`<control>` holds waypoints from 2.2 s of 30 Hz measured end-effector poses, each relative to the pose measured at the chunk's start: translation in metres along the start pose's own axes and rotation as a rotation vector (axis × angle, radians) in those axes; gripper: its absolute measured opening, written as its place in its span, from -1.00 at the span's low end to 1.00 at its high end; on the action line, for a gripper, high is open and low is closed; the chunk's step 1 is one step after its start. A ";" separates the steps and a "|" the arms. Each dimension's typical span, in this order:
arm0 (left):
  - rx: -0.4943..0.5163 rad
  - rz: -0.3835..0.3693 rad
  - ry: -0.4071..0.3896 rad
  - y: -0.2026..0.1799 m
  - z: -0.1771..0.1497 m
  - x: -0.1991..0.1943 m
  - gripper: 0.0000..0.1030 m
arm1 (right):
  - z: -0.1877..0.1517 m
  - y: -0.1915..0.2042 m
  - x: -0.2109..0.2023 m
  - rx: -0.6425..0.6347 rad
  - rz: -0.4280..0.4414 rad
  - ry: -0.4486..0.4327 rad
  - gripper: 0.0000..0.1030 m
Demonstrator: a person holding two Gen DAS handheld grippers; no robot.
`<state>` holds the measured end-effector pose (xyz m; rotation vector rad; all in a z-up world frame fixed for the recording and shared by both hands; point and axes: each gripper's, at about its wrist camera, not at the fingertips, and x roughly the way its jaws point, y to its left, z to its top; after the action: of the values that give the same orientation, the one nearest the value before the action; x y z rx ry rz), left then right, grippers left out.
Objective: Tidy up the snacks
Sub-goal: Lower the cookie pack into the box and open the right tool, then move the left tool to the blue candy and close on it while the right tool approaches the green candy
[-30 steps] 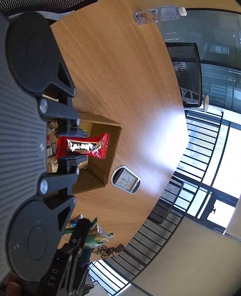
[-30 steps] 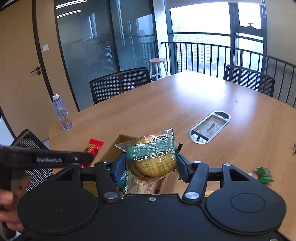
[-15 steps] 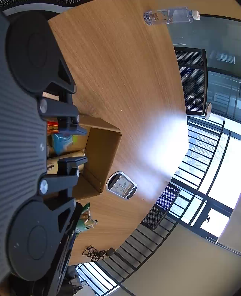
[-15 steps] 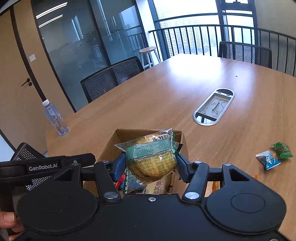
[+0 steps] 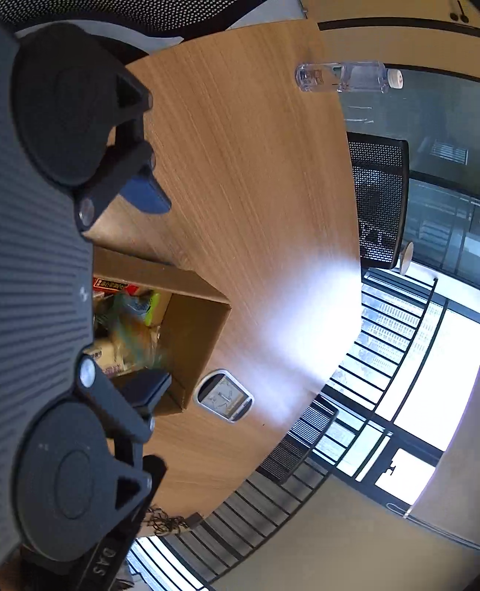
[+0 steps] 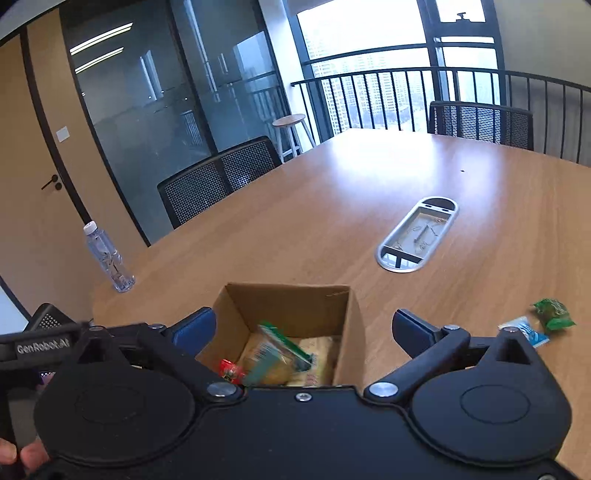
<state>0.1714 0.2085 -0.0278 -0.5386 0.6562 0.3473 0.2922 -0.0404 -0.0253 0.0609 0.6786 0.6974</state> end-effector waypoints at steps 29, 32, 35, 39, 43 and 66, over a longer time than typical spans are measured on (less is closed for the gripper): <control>0.168 -0.126 0.023 -0.113 -0.045 -0.016 1.00 | -0.031 -0.104 -0.081 0.037 -0.175 -0.054 1.00; 0.183 -0.134 0.039 -0.126 -0.051 -0.005 1.00 | -0.035 -0.117 -0.081 0.058 -0.199 -0.054 1.00; 0.218 -0.136 0.049 -0.141 -0.058 0.006 1.00 | -0.038 -0.130 -0.081 0.077 -0.216 -0.053 1.00; 0.252 -0.151 0.059 -0.158 -0.066 0.019 1.00 | -0.042 -0.149 -0.082 0.103 -0.239 -0.062 1.00; 0.273 -0.172 0.073 -0.170 -0.071 0.031 0.99 | -0.044 -0.167 -0.083 0.149 -0.270 -0.078 1.00; 0.196 -0.233 0.244 -0.244 -0.084 0.172 0.28 | -0.080 -0.236 -0.047 0.228 -0.252 -0.147 0.69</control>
<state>0.3726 -0.0132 -0.1086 -0.4678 0.8432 -0.0036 0.3534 -0.2650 -0.1264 0.2307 0.6096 0.3676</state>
